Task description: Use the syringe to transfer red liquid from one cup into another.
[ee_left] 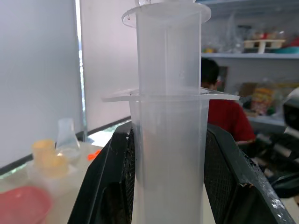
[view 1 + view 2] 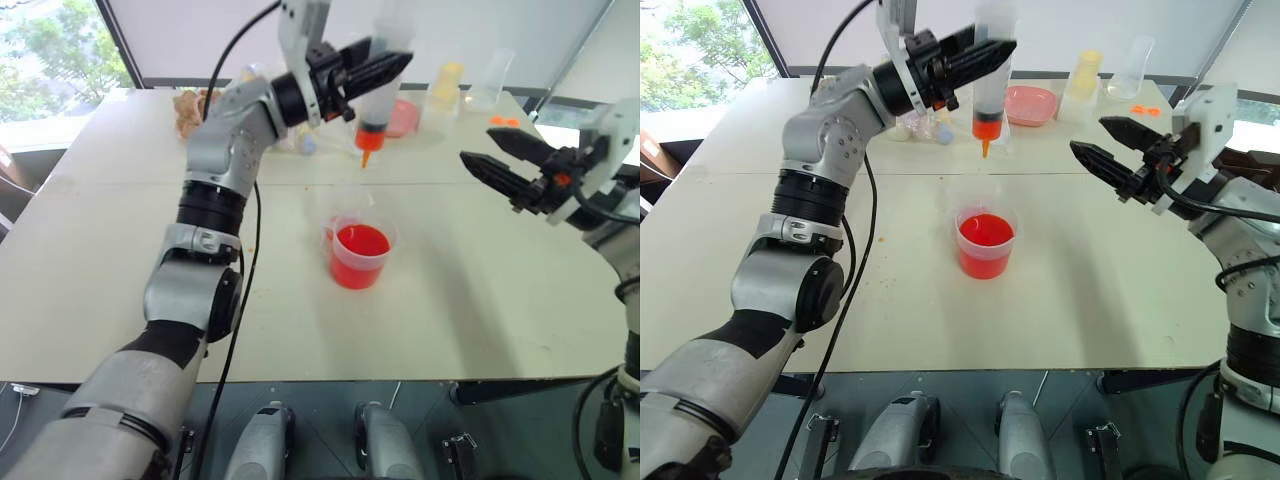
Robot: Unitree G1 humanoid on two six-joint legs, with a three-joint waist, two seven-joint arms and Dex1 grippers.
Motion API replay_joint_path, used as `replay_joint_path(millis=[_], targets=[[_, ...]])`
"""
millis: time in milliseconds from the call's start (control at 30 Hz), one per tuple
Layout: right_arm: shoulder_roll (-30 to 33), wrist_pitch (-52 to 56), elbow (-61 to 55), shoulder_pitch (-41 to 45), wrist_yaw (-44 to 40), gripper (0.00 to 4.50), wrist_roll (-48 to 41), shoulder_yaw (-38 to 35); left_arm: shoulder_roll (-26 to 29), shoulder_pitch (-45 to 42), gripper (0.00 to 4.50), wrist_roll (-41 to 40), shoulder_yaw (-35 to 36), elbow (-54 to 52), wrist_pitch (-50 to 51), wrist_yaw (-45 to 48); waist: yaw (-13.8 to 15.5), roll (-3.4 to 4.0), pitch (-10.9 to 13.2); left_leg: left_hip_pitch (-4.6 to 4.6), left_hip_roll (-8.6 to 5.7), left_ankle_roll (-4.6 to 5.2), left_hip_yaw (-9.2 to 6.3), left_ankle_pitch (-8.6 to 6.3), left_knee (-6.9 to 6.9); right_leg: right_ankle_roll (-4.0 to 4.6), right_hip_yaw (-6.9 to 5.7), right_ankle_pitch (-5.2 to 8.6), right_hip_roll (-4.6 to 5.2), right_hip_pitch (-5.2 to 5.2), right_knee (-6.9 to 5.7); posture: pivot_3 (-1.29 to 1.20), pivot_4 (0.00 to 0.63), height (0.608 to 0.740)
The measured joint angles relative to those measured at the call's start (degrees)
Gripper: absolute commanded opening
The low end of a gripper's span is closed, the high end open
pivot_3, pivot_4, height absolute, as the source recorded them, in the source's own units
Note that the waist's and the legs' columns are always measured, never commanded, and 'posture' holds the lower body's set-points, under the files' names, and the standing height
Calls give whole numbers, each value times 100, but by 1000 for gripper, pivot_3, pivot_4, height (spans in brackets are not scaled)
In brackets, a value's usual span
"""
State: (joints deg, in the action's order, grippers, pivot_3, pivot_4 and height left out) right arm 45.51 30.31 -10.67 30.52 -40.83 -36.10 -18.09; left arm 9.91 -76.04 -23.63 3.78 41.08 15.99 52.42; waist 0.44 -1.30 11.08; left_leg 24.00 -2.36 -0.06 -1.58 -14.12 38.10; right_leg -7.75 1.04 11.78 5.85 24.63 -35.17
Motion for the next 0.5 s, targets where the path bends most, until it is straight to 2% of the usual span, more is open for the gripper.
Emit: replay_joint_path(millis=[233,367,500], targets=[[-248,-684,680,931,-91,2891,721,746,-222,-1,1410,598,-230,1070,-880,86,17,1,2,9,-2,0,-2,0,0,0,-5,0,0,3,3,0,150,737],[-308,-1265,1123,1408,-83,2891,1262,997,-261,-4,1410,693,-242,1298,-1075,187,14,1,2,12,-3,1,-4,0,0,-1,-8,0,0,4,5,0,150,737],[-625,-1999,1908,1906,67,2891,1884,1286,-325,-3,1410,741,-253,1308,-1177,357,-18,1,2,10,-3,0,-5,0,-2,-1,-9,-1,-1,5,1,0,150,737]])
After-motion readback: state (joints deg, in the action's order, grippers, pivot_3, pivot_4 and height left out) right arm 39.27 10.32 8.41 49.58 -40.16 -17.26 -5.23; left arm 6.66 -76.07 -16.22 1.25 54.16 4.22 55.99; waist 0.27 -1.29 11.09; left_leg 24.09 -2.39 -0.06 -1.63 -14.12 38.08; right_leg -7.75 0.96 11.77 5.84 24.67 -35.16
